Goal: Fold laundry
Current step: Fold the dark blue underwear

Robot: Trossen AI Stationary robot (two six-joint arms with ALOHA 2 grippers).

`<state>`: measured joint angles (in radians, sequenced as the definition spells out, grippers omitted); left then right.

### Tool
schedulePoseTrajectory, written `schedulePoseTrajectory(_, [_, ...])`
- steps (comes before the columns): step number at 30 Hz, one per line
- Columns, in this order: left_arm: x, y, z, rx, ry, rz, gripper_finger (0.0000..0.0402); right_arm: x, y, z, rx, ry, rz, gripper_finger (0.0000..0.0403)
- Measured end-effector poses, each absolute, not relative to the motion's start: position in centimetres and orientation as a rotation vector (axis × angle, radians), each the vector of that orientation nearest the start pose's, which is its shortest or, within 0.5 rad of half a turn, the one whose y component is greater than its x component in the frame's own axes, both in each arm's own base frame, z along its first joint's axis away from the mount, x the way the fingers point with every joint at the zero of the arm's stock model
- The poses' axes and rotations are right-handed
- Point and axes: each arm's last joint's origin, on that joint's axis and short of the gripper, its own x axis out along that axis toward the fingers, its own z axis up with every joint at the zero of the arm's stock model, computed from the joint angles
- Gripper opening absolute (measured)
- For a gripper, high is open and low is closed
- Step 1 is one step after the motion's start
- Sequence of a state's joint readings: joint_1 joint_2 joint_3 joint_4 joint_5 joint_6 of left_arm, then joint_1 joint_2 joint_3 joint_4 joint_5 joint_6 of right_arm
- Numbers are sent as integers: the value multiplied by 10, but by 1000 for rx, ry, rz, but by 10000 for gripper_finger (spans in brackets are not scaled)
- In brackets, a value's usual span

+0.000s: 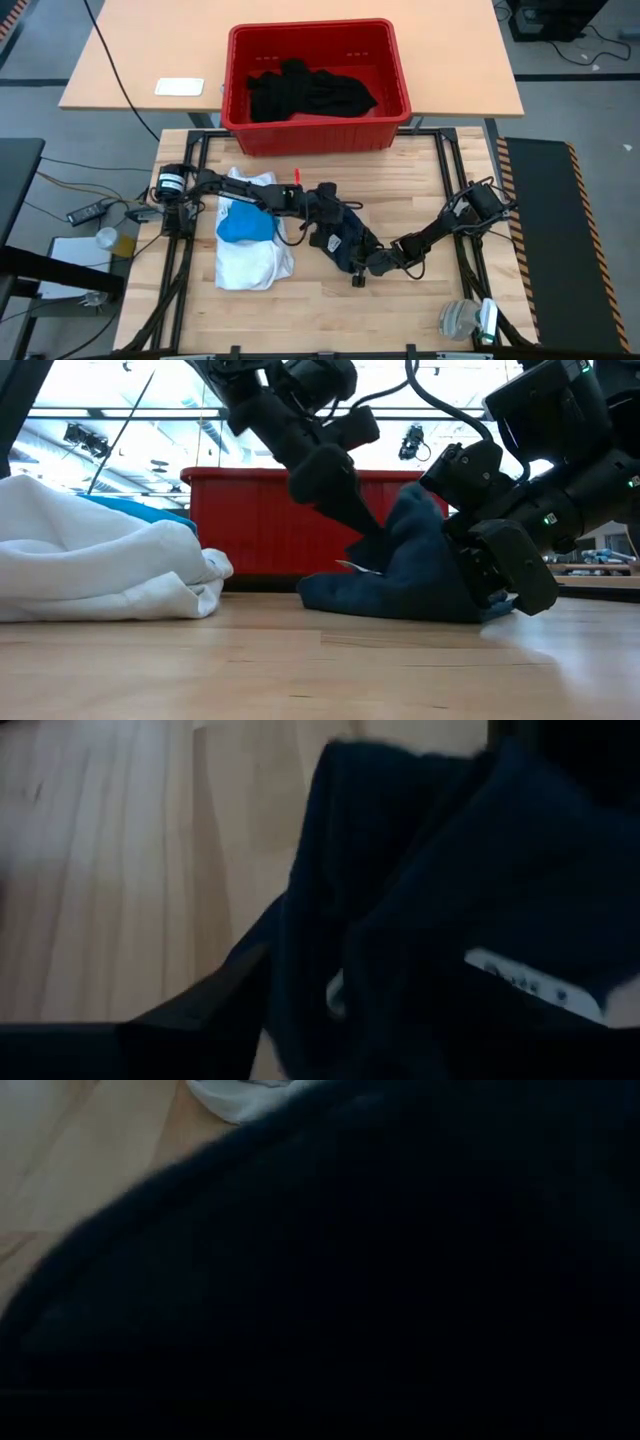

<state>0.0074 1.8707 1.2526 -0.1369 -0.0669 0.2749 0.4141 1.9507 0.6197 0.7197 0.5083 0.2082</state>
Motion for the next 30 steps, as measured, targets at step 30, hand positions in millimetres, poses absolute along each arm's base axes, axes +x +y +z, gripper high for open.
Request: schedulePoseTrajectory(30, [408, -20, 159, 160, 855, -163, 194, 291, 111, 72, -58, 522, -157, 146])
